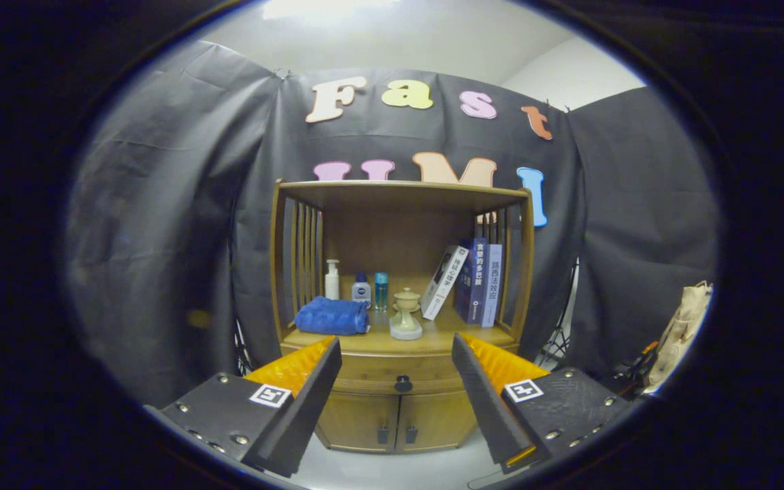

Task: Pull open the drawer, take out the items inside it, and place them on the countertop above the cabinet.

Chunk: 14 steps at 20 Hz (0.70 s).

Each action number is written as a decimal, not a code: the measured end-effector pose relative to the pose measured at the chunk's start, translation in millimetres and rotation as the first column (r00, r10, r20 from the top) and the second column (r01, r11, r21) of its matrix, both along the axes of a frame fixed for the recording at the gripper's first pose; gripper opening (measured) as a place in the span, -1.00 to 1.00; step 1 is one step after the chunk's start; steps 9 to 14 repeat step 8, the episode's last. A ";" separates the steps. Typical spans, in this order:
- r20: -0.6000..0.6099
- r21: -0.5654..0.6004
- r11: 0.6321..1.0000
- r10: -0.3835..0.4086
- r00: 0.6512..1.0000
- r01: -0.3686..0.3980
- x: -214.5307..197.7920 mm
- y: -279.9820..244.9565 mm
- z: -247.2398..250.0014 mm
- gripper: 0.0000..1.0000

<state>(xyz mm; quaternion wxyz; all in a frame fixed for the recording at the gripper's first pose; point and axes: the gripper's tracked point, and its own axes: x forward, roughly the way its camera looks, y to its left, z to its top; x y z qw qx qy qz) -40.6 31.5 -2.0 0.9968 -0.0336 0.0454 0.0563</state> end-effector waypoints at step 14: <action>-0.010 0.081 0.996 0.034 0.999 -0.033 -11.1 -22.5 8.6 0.97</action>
